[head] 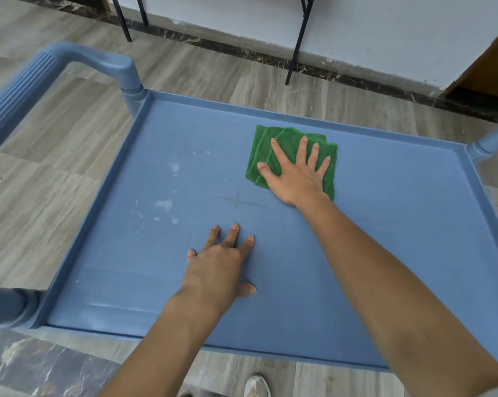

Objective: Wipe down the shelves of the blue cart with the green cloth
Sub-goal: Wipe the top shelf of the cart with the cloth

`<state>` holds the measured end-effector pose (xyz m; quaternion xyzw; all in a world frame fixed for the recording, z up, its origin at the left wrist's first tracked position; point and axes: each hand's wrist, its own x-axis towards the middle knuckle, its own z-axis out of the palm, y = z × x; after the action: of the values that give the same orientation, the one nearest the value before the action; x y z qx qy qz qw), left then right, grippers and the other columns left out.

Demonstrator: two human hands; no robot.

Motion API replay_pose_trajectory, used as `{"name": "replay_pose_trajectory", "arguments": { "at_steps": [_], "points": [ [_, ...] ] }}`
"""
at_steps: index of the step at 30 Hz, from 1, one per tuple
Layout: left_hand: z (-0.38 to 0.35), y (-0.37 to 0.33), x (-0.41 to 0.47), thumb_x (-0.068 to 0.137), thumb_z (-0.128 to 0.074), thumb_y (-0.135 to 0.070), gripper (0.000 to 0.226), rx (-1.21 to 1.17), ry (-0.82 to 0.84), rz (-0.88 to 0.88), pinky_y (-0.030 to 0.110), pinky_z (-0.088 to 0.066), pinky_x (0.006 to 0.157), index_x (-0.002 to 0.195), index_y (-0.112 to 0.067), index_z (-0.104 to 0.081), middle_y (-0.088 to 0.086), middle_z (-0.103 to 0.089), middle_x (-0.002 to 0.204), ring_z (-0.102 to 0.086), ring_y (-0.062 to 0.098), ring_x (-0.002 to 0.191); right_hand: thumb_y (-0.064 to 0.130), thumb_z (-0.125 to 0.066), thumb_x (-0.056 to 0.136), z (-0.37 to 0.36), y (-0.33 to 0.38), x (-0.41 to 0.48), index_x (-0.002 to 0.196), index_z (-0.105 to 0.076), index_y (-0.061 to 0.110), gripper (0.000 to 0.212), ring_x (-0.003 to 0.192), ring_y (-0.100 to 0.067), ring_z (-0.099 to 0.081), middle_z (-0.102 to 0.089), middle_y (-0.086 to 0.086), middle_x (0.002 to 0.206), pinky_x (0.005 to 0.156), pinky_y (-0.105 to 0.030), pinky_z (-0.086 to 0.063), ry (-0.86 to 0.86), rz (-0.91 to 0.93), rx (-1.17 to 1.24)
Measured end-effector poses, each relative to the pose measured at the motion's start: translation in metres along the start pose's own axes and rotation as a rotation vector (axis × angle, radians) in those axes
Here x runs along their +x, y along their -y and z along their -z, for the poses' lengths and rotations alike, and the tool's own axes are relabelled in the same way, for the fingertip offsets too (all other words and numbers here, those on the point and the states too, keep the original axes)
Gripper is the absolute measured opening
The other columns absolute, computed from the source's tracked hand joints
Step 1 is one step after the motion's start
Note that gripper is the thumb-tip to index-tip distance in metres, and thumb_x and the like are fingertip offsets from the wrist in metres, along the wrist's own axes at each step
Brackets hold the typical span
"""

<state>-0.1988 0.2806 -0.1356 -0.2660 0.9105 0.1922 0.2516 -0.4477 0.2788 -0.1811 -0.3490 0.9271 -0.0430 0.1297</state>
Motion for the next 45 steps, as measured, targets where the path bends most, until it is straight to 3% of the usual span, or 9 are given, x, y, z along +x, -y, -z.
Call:
{"name": "replay_pose_trajectory", "arguments": {
  "at_steps": [9,17,25,36,45],
  "points": [
    [0.002,0.009,-0.007,0.085,-0.072,-0.051,0.096,-0.036,-0.027,-0.070,0.058,-0.032,0.115,0.160,-0.033,-0.014,-0.005,0.000,0.169,0.001,0.028,0.155,0.092,-0.011,0.081,-0.027,-0.023,-0.102,0.150,0.009,0.063,0.077,0.155,-0.038,0.018,0.016,-0.010,0.170,0.119,-0.064,0.014,-0.044,0.071,-0.017],
    [-0.017,0.022,-0.021,0.085,-0.072,-0.051,0.084,-0.141,-0.202,-0.098,0.051,-0.029,0.118,0.153,-0.019,-0.034,-0.003,-0.020,0.167,-0.012,0.028,0.154,0.086,-0.017,0.087,-0.049,-0.025,-0.215,0.154,0.007,0.059,0.076,0.155,-0.042,0.015,0.013,-0.014,0.170,0.120,-0.067,0.007,-0.069,0.110,-0.038],
    [-0.016,0.018,-0.031,0.092,-0.061,-0.056,0.078,-0.031,-0.151,-0.019,0.063,-0.018,0.118,0.156,-0.032,-0.024,-0.004,-0.007,0.169,-0.003,0.037,0.153,0.079,-0.024,0.092,-0.062,-0.032,-0.293,0.155,0.004,0.056,0.073,0.154,-0.038,0.022,0.019,-0.010,0.169,0.121,-0.068,0.001,-0.060,0.147,-0.046],
    [-0.020,0.042,-0.060,0.079,-0.063,-0.074,0.102,-0.028,-0.005,0.172,0.072,-0.017,0.112,0.153,-0.055,0.005,-0.006,0.022,0.165,0.018,0.042,0.150,0.091,-0.014,0.084,-0.058,-0.022,-0.254,0.149,0.014,0.063,0.077,0.152,-0.038,0.028,0.025,-0.008,0.168,0.118,-0.068,0.011,-0.024,0.128,-0.057],
    [-0.021,0.062,-0.067,0.067,-0.070,-0.077,0.117,-0.070,0.014,0.272,0.071,-0.021,0.110,0.145,-0.065,0.016,-0.009,0.033,0.161,0.020,0.048,0.146,0.100,-0.013,0.070,-0.030,0.020,-0.118,0.145,0.017,0.068,0.087,0.151,-0.041,0.028,0.025,-0.010,0.168,0.113,-0.069,0.021,0.035,0.102,-0.017]
  ]
}}
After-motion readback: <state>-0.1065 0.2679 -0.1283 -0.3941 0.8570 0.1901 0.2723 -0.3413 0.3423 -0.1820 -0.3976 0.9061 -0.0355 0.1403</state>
